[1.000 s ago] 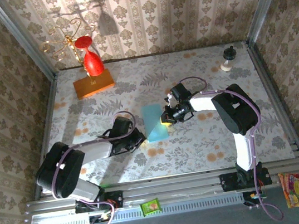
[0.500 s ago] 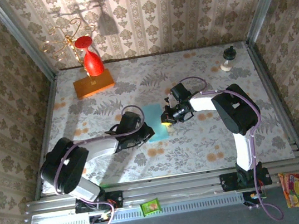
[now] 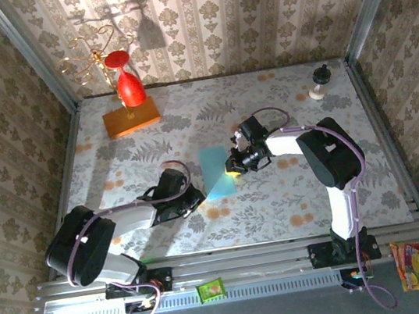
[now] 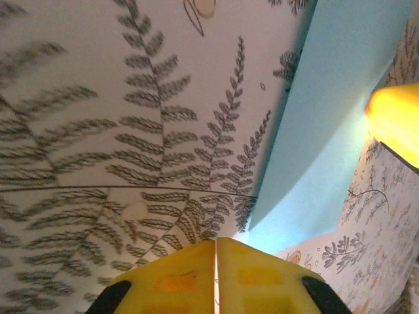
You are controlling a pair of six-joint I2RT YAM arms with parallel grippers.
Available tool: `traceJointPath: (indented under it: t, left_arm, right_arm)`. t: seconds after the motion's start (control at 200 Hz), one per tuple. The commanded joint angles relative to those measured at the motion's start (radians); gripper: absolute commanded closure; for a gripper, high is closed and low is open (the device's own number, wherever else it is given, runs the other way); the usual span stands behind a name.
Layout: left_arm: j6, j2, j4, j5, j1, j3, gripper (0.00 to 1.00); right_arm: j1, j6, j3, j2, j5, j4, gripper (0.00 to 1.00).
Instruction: Fold a paper plane with a square sheet of paper (pick it up from the middle)
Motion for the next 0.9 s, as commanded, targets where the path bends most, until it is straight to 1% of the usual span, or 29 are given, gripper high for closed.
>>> traceJointPath:
  t: [0.0,0.08,0.175,0.24,0.335,0.495,0.595,0.775,0.895]
  left_arm:
    - [0.038,-0.043,-0.082,-0.028,0.019,0.049,0.86]
    - [0.060,-0.048,-0.084,-0.026,0.039,0.090,0.84]
    - [0.095,-0.022,-0.068,0.002,0.073,0.145,0.79]
    - [0.114,0.010,-0.047,0.016,0.089,0.180,0.77]
    - [0.143,0.076,0.004,0.060,0.104,0.238,0.75]
    - [0.188,0.214,0.036,0.140,0.102,0.362,0.74]
    - [0.202,0.288,0.039,0.164,0.097,0.426,0.74]
    - [0.220,0.398,0.001,0.182,0.087,0.516,0.74]
    - [0.219,0.445,-0.013,0.166,0.082,0.531,0.74]
  right_arm:
    - [-0.018,-0.012,-0.068,0.074,0.279,-0.249,0.92]
    - [-0.018,-0.033,-0.039,0.005,0.232,-0.268,0.87]
    - [-0.015,-0.047,0.001,-0.082,0.152,-0.274,0.78]
    - [-0.018,-0.010,0.015,-0.134,0.086,-0.267,0.71]
    - [-0.027,0.067,0.010,-0.195,-0.011,-0.212,0.64]
    - [-0.048,0.113,-0.026,-0.262,0.045,-0.225,0.61]
    - [-0.071,0.121,-0.068,-0.289,0.091,-0.231,0.60]
    - [-0.089,0.107,-0.117,-0.310,0.123,-0.254,0.59]
    - [-0.091,0.104,-0.148,-0.319,0.118,-0.257,0.59]
